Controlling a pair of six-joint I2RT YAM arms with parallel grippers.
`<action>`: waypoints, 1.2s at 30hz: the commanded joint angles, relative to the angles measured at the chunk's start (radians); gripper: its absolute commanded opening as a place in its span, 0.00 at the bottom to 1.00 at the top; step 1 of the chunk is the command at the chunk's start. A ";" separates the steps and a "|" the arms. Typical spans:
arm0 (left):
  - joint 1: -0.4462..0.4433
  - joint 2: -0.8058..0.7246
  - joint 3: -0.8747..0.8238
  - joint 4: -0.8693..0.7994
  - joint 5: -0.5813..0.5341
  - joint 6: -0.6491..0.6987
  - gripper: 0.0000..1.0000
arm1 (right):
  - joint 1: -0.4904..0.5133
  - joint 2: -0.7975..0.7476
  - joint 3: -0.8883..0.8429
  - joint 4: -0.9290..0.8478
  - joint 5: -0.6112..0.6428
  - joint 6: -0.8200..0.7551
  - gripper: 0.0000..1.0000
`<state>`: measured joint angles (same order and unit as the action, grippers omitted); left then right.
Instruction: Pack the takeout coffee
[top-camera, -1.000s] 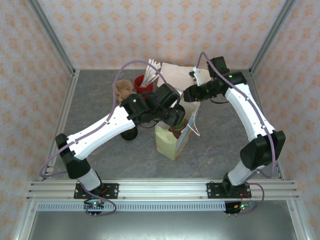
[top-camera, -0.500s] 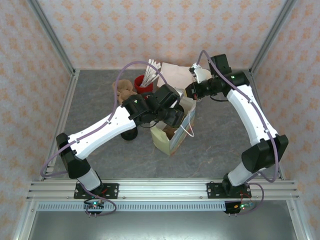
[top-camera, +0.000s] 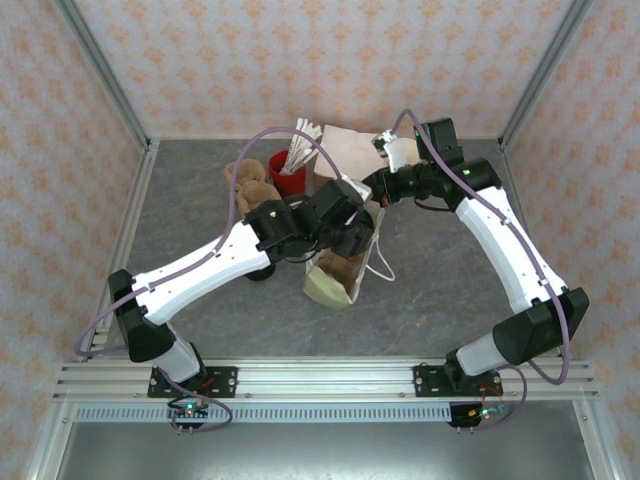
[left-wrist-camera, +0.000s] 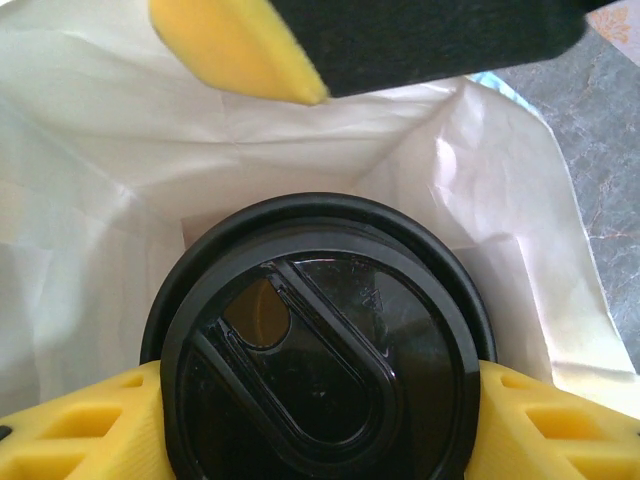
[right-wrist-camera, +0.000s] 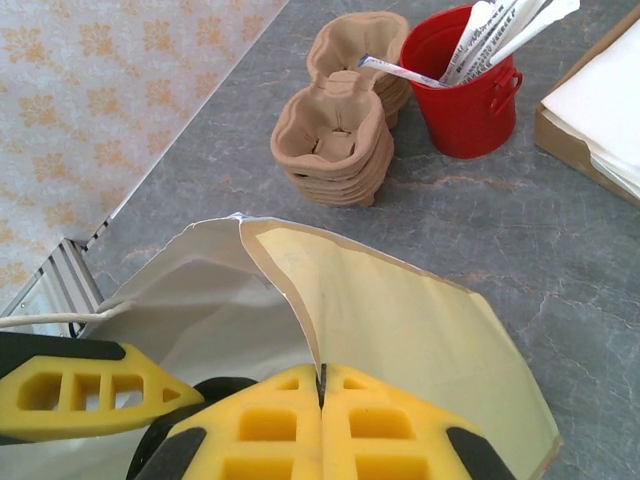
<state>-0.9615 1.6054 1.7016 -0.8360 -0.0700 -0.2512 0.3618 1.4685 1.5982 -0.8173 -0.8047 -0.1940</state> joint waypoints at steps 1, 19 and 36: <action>-0.013 0.010 -0.013 0.047 -0.044 0.021 0.61 | 0.017 -0.045 -0.006 0.075 -0.032 0.005 0.00; -0.031 0.059 -0.077 0.096 -0.247 -0.020 0.61 | 0.026 -0.107 -0.058 0.110 -0.044 0.037 0.00; -0.032 0.122 -0.072 0.152 -0.272 -0.024 0.61 | 0.028 -0.100 -0.075 0.151 -0.060 0.072 0.00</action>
<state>-0.9886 1.6825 1.6329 -0.7136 -0.3424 -0.2676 0.3695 1.3937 1.5215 -0.7097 -0.7780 -0.1432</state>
